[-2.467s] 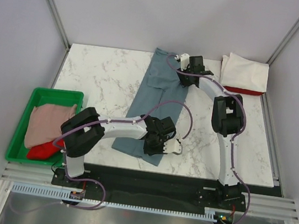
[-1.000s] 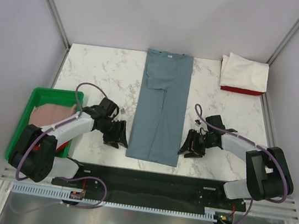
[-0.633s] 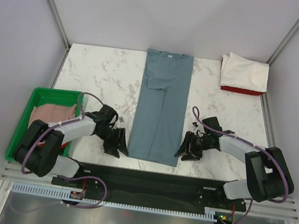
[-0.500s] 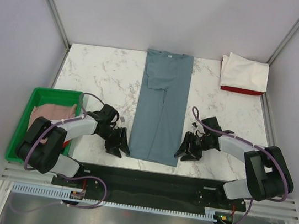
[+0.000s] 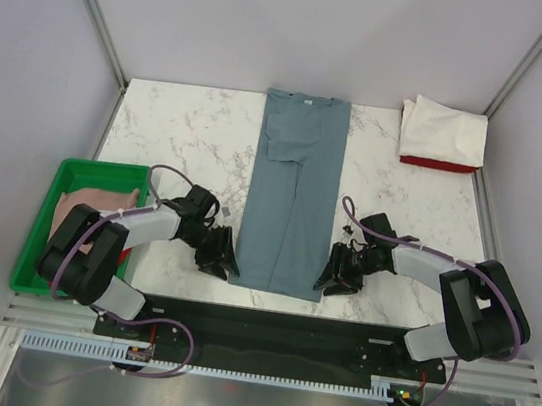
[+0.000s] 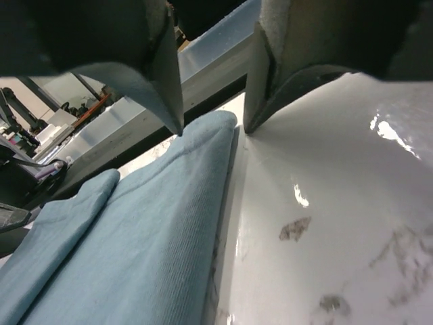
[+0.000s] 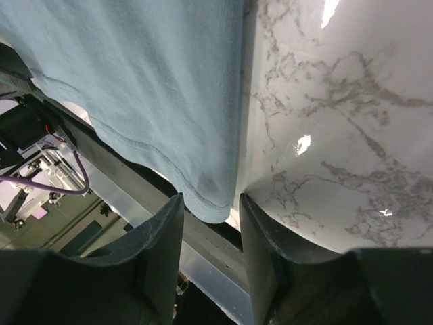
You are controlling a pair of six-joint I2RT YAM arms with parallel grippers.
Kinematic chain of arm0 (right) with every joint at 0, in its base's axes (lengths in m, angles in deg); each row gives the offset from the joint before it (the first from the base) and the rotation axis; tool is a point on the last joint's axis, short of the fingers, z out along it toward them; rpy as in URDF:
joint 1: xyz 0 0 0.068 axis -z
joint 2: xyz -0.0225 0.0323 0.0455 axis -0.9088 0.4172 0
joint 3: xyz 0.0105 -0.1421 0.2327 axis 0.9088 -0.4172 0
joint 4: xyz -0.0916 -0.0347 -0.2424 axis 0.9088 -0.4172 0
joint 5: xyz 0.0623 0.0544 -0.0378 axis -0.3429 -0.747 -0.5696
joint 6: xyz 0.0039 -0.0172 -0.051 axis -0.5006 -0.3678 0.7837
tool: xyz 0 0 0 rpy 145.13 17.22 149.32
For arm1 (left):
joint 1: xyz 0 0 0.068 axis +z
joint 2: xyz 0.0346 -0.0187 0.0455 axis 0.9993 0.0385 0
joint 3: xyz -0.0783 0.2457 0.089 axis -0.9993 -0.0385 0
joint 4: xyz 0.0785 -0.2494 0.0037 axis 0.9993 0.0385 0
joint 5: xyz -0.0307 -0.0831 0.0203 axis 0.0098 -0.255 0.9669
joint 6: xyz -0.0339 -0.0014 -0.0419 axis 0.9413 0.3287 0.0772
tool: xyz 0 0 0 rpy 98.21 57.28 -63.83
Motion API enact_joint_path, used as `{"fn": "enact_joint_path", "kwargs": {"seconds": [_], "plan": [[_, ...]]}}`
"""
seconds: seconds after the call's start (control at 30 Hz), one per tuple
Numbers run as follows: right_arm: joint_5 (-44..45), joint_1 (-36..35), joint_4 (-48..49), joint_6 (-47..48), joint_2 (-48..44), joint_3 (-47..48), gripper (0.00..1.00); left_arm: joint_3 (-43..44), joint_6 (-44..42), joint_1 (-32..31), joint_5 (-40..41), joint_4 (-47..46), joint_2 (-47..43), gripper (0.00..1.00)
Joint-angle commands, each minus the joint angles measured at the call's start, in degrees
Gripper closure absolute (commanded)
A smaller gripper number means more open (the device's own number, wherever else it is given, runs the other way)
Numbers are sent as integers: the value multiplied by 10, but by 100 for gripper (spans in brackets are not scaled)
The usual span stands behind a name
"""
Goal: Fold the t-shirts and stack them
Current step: Fold the tshirt
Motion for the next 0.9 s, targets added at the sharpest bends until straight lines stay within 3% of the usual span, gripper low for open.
{"fn": "enact_joint_path", "kwargs": {"seconds": [0.0,0.07,0.17,0.23,0.57,0.87], "plan": [[56,-7,-19,10,18,-17,54,17,-5,3,27,-38,19,54],[34,-6,3,9,18,-20,59,22,-5,3,26,-39,24,63],[12,-7,28,0,12,-17,100,25,-6,3,20,-39,22,82],[7,-5,27,9,0,-4,100,29,-8,2,21,-40,16,98],[-17,84,-32,89,-81,105,100,122,-47,67,30,-17,-17,98],[3,129,6,108,7,238,100,315,-79,93,40,-23,98,98]]}}
